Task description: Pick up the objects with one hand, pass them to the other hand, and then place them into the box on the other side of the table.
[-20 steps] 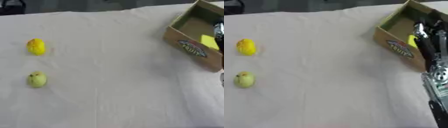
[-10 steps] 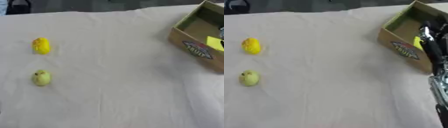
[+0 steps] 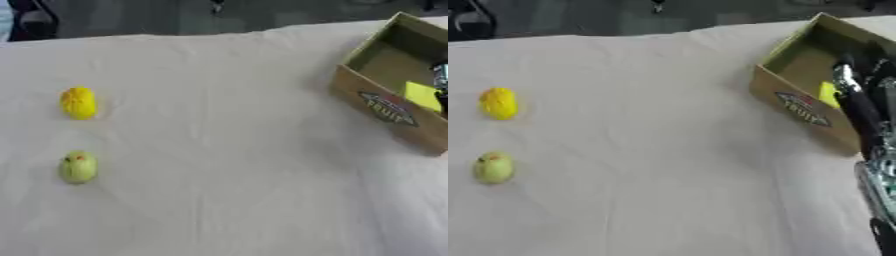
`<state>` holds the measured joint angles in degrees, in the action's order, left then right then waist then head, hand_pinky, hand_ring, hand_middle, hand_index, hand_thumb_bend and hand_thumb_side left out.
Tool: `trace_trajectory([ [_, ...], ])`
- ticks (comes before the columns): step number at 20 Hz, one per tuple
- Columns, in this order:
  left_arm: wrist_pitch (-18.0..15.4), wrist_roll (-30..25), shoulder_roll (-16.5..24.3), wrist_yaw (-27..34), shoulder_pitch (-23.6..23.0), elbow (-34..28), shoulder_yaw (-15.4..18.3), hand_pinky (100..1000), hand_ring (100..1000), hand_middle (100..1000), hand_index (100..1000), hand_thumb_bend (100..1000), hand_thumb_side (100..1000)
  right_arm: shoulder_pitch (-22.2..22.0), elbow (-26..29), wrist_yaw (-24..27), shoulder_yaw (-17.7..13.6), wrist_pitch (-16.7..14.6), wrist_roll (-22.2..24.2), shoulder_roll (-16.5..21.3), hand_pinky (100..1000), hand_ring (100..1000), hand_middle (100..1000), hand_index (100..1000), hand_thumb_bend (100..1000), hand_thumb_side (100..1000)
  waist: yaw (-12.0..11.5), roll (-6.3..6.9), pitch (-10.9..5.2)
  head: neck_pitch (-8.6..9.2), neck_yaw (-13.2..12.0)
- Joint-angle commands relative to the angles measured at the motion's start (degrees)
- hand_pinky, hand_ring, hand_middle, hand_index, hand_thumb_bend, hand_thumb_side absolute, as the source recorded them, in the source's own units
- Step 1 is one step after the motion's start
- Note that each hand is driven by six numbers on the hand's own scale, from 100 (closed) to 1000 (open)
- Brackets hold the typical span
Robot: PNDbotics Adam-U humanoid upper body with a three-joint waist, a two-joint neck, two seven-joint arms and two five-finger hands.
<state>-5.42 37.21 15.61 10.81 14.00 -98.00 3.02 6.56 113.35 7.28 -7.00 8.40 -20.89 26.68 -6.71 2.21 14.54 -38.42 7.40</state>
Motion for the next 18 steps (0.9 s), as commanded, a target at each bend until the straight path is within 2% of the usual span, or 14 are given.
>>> trace_trajectory([
  [1,-2.24,1.29,-1.45,-0.36,1.14,-2.0,1.61,679,692,644,769,546,706,-0.07,1.24,-0.97,-0.59,0.27,-0.21,0.37,1000,954,986,1000,100,555,0.12,-1.25,-0.35,0.69,1.89],
  [3,-3.08,0.72,-1.8,-1.79,1.55,-1.88,0.71,682,705,657,781,539,709,-0.71,1.24,-1.38,-0.85,-0.04,-0.5,1.18,1000,954,985,1000,100,552,-0.11,-1.17,-0.73,-1.24,2.49],
  [5,-2.65,0.22,-1.64,-3.33,2.38,-0.96,0.72,679,701,651,774,539,703,-1.04,1.24,-1.19,-1.3,-0.32,-1.17,1.56,1000,953,985,1000,100,553,-0.66,-1.05,-1.04,-1.81,1.97],
  [9,-1.51,0.77,-0.23,-3.55,4.33,1.3,0.7,679,702,652,774,534,709,-0.08,1.24,-0.27,-1.35,-0.89,-1.41,2.83,1000,952,986,1000,100,554,-1.3,-0.29,-1.01,-1.39,0.29],
  [14,0.09,-1.18,2.77,-2.82,5.56,1.71,0.29,679,702,658,779,530,706,1.88,1.24,0.88,-1.63,-1.06,-1.43,3.33,1000,949,984,1000,100,558,-1.08,0.51,-0.29,-0.24,-1.08],
  [18,1.05,-1.92,3.58,-2.53,5.11,1.6,0.59,677,699,652,779,534,697,2.75,1.24,1.41,-1.75,-0.87,-1.41,3.14,1000,944,979,1000,100,559,-1.14,0.59,-0.05,-0.73,-1.06],
])
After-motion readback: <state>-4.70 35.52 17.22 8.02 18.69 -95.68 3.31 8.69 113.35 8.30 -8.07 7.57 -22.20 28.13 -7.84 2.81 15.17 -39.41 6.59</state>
